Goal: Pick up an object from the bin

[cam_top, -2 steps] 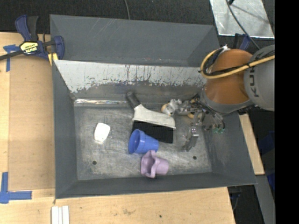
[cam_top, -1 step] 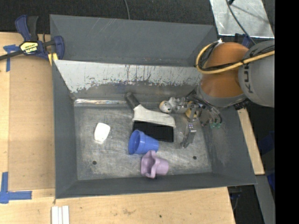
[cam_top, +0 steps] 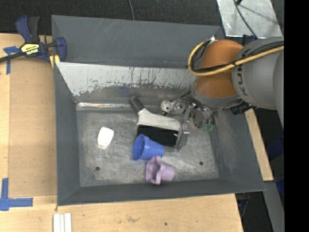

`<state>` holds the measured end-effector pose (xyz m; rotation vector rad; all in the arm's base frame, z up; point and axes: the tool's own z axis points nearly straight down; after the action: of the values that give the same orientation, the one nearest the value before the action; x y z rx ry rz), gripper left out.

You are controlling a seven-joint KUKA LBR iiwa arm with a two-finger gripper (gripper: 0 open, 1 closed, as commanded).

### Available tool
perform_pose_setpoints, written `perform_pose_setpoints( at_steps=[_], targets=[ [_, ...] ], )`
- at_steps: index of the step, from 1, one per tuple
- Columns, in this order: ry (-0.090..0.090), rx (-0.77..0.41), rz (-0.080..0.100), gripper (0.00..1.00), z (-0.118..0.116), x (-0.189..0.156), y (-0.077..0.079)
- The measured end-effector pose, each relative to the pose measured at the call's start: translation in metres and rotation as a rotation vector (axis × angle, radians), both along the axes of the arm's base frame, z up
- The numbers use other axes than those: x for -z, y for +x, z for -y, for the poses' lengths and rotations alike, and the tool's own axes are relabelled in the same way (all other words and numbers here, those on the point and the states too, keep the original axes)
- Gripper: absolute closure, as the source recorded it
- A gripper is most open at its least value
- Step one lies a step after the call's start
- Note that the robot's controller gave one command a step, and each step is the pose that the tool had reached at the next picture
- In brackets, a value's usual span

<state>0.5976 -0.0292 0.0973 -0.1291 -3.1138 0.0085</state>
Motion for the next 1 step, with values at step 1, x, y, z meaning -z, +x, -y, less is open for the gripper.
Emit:
perform_pose_setpoints(
  at_steps=[1],
  targets=[
    [-0.005,0.011,-0.033,0.0,-0.0114,0.0146,0.0185]
  ],
)
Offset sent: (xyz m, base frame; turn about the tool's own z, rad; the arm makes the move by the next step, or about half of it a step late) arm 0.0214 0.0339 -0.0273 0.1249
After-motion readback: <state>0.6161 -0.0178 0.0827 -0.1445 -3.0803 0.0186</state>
